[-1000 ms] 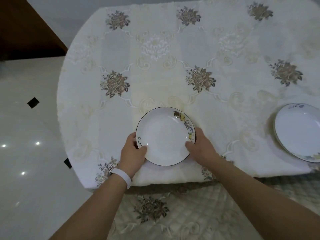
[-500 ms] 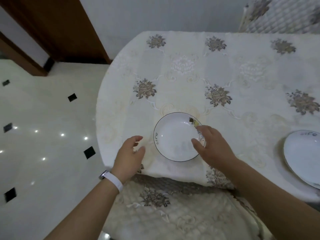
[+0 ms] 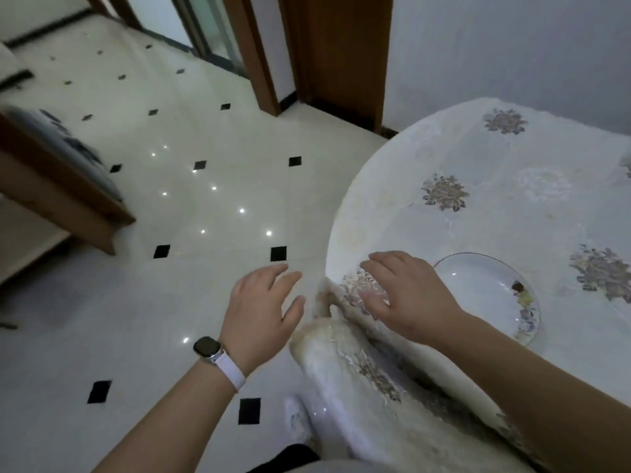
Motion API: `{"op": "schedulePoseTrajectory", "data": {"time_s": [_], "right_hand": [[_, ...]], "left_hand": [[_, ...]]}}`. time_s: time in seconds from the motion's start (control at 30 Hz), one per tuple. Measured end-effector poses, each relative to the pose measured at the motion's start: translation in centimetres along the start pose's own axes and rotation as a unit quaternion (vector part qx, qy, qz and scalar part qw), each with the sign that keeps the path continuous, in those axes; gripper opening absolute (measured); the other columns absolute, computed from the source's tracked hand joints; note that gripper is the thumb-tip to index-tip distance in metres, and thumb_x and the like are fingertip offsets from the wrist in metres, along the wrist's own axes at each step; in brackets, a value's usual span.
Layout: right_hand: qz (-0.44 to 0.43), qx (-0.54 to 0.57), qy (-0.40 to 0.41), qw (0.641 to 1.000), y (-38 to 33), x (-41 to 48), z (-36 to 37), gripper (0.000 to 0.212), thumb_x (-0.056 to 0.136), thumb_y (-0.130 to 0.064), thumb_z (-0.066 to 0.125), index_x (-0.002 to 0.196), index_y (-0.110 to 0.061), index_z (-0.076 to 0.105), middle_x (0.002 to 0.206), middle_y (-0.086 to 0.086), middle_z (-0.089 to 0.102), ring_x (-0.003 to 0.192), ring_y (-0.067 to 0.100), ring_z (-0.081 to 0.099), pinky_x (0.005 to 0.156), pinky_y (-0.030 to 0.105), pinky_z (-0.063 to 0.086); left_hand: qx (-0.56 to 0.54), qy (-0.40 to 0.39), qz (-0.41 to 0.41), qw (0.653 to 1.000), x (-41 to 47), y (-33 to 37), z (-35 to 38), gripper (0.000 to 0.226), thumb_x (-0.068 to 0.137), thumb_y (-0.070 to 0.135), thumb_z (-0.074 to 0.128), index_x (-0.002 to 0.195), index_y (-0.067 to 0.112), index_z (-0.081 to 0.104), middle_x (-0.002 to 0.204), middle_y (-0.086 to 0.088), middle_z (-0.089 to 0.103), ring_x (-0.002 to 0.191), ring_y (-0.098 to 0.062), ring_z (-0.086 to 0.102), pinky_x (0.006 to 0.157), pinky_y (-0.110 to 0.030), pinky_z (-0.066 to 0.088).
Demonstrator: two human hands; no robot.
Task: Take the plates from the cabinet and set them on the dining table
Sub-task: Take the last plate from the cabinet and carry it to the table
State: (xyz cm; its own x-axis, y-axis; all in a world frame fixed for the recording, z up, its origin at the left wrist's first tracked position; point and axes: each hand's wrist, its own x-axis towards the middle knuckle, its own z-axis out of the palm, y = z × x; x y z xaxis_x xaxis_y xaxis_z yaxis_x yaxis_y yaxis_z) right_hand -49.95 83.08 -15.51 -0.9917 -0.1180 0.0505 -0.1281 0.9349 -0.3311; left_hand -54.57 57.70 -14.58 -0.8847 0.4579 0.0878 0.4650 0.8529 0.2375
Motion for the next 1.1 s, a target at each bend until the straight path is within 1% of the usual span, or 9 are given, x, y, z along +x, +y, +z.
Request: {"op": "schedulePoseTrajectory", "data": {"time_s": [0.1, 0.23, 0.3, 0.4, 0.57, 0.7, 0.83, 1.0, 1.1], "right_hand": [[-0.05, -0.006, -0.014, 0.999, -4.1, 2.2, 0.8, 0.047, 0.087, -0.046, 0.048, 0.121, -0.017, 0.063, 0.125, 0.005, 0.064, 0.115, 0.027, 0.056, 0.092, 0.041, 0.046], [-0.113, -0.02, -0.039, 0.993, -9.6, 4.7, 2.4, 0.049, 0.088, -0.049, 0.044, 0.123, -0.018, 0.06, 0.127, 0.006, 0.062, 0.116, 0.028, 0.055, 0.094, 0.042, 0.045], [-0.141, -0.032, -0.048, 0.988, -12.5, 6.0, 3.4, 0.05, 0.088, -0.05, 0.043, 0.122, -0.018, 0.061, 0.125, 0.006, 0.063, 0.114, 0.029, 0.056, 0.092, 0.043, 0.046], [-0.17, -0.049, -0.06, 0.982, -17.4, 7.9, 5.0, 0.05, 0.087, -0.051, 0.044, 0.121, -0.019, 0.061, 0.123, 0.005, 0.063, 0.114, 0.029, 0.056, 0.093, 0.042, 0.045], [-0.198, -0.069, -0.065, 0.976, -27.1, 10.8, 7.7, 0.046, 0.087, -0.052, 0.044, 0.12, -0.023, 0.059, 0.124, 0.002, 0.062, 0.116, 0.026, 0.055, 0.094, 0.04, 0.044], [-0.234, -0.075, -0.062, 0.967, -35.3, 13.4, 10.2, 0.048, 0.088, -0.052, 0.043, 0.12, -0.021, 0.06, 0.124, 0.003, 0.063, 0.116, 0.027, 0.056, 0.093, 0.04, 0.045], [-0.269, -0.076, -0.064, 0.958, -43.3, 15.3, 12.5, 0.048, 0.089, -0.053, 0.042, 0.12, -0.021, 0.059, 0.126, 0.001, 0.061, 0.118, 0.026, 0.054, 0.095, 0.04, 0.044], [-0.316, -0.084, -0.074, 0.942, -50.6, 17.6, 14.6, 0.051, 0.09, -0.053, 0.039, 0.124, -0.021, 0.059, 0.127, 0.001, 0.061, 0.119, 0.025, 0.054, 0.096, 0.04, 0.042], [-0.335, -0.074, -0.072, 0.937, -53.8, 19.1, 15.8, 0.053, 0.089, -0.053, 0.038, 0.124, -0.021, 0.06, 0.125, 0.0, 0.062, 0.118, 0.025, 0.055, 0.096, 0.04, 0.042]], "left_hand": [[0.015, 0.019, -0.041, 0.999, -2.8, -3.5, -1.3, 0.043, 0.087, 0.042, 0.05, 0.119, 0.019, 0.066, 0.121, -0.007, 0.065, 0.111, -0.026, 0.059, 0.095, -0.042, 0.041], [0.008, 0.049, -0.09, 0.995, -6.1, -8.0, -2.3, 0.042, 0.087, 0.04, 0.051, 0.118, 0.016, 0.067, 0.12, -0.009, 0.065, 0.109, -0.027, 0.06, 0.094, -0.043, 0.044], [0.002, 0.054, -0.111, 0.992, -7.4, -10.3, -2.7, 0.041, 0.087, 0.039, 0.051, 0.118, 0.017, 0.067, 0.12, -0.008, 0.065, 0.11, -0.027, 0.06, 0.094, -0.043, 0.045], [0.003, 0.071, -0.132, 0.989, -9.5, -14.4, -3.9, 0.041, 0.087, 0.038, 0.05, 0.118, 0.017, 0.067, 0.119, -0.007, 0.065, 0.109, -0.026, 0.06, 0.094, -0.042, 0.044], [0.018, 0.128, -0.162, 0.978, -13.9, -23.2, -7.0, 0.039, 0.086, 0.036, 0.049, 0.113, 0.016, 0.07, 0.112, -0.007, 0.068, 0.103, -0.026, 0.062, 0.09, -0.04, 0.045], [0.032, 0.119, -0.187, 0.975, -18.4, -30.5, -8.6, 0.041, 0.087, 0.04, 0.048, 0.115, 0.018, 0.068, 0.113, -0.007, 0.067, 0.104, -0.027, 0.062, 0.092, -0.042, 0.044], [0.03, 0.105, -0.218, 0.97, -22.7, -37.1, -10.3, 0.043, 0.088, 0.044, 0.047, 0.119, 0.02, 0.065, 0.118, -0.006, 0.065, 0.11, -0.027, 0.06, 0.095, -0.043, 0.044], [0.032, 0.147, -0.271, 0.951, -26.6, -41.7, -13.2, 0.042, 0.087, 0.044, 0.048, 0.118, 0.022, 0.066, 0.118, -0.004, 0.066, 0.111, -0.025, 0.059, 0.094, -0.042, 0.044], [0.04, 0.155, -0.299, 0.941, -28.1, -44.3, -14.2, 0.042, 0.087, 0.043, 0.048, 0.118, 0.021, 0.066, 0.116, -0.004, 0.066, 0.11, -0.026, 0.06, 0.093, -0.041, 0.044]]}}
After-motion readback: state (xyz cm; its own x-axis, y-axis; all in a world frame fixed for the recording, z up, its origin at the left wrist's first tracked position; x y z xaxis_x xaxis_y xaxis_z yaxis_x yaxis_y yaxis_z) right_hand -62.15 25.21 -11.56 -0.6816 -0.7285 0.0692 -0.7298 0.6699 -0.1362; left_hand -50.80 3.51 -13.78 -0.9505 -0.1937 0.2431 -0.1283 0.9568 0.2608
